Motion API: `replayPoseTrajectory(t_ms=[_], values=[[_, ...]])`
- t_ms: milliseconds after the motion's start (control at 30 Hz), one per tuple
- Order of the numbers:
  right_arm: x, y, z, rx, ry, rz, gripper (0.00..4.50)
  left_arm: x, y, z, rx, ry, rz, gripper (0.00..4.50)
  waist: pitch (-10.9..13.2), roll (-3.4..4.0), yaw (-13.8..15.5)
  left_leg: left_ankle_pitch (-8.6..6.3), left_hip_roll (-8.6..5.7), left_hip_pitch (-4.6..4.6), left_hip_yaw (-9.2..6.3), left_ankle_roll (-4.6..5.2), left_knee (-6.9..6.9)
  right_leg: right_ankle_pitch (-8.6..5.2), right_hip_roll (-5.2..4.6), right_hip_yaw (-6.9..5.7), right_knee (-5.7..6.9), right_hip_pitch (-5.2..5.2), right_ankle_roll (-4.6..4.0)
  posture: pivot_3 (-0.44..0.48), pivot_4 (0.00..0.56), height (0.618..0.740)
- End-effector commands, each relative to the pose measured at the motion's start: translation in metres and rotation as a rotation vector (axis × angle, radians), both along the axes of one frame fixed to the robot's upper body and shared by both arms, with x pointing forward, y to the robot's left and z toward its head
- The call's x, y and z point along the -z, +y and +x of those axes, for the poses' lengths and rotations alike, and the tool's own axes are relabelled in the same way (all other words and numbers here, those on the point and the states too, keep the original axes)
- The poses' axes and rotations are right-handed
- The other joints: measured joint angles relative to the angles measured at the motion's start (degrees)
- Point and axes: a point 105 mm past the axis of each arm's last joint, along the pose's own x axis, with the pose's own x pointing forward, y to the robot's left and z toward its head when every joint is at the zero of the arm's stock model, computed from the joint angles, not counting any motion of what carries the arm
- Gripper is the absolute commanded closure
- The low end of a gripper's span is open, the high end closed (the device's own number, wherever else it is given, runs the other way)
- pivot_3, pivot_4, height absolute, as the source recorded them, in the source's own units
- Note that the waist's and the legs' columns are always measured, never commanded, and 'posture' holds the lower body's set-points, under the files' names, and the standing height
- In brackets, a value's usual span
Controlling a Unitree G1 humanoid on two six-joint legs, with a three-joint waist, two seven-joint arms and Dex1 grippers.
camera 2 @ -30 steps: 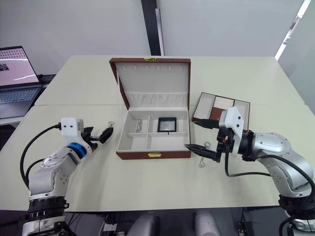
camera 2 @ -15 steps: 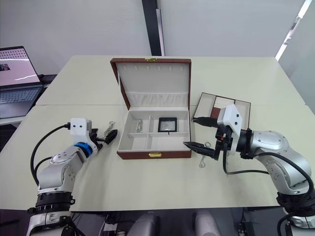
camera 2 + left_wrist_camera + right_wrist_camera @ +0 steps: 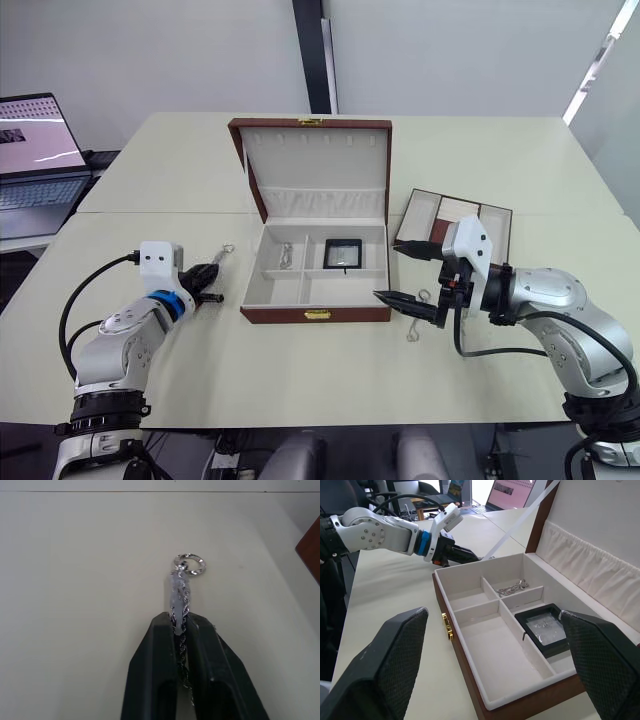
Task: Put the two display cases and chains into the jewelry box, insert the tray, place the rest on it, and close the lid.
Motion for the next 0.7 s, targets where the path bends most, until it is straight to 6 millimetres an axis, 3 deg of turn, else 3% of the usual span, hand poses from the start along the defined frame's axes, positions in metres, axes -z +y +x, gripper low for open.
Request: replayPoseTrajectory(t_ms=[33,200,433,700], values=[[-0.006,-0.003,-0.002,-0.001,-0.038,-0.004,0.00,0.021,-0.004,-0.006,0.017,0.075,-0.006,4.46,0.0,0.01,0.0,0.00,0.00,0.00,0.00,0.00,0.00,0.00,0.00,0.00,0.00,0.00,0.00,0.000,0.150,0.740],[-0.007,-0.004,-0.003,-0.001,-0.043,0.000,0.00,0.019,-0.003,-0.007,0.016,0.044,-0.027,4.46,0.0,0.01,0.0,0.00,0.00,0.00,0.00,0.00,0.00,0.00,-0.01,0.00,0.00,0.00,0.00,0.000,0.150,0.740],[-0.015,-0.005,-0.003,-0.009,-0.063,0.020,0.00,-0.008,-0.001,-0.008,0.003,-0.082,-0.086,4.46,0.0,0.00,0.0,0.00,0.01,-0.01,0.00,0.00,0.00,0.00,-0.01,0.00,0.00,-0.01,0.00,0.000,0.150,0.740],[-0.020,-0.006,-0.002,-0.013,-0.080,0.020,0.00,-0.044,-0.011,-0.020,0.050,-0.216,-0.141,4.46,0.0,-0.04,-0.1,0.00,0.03,-0.05,-0.05,0.00,0.00,0.00,0.00,-0.04,0.00,-0.04,0.00,0.000,0.150,0.740]])
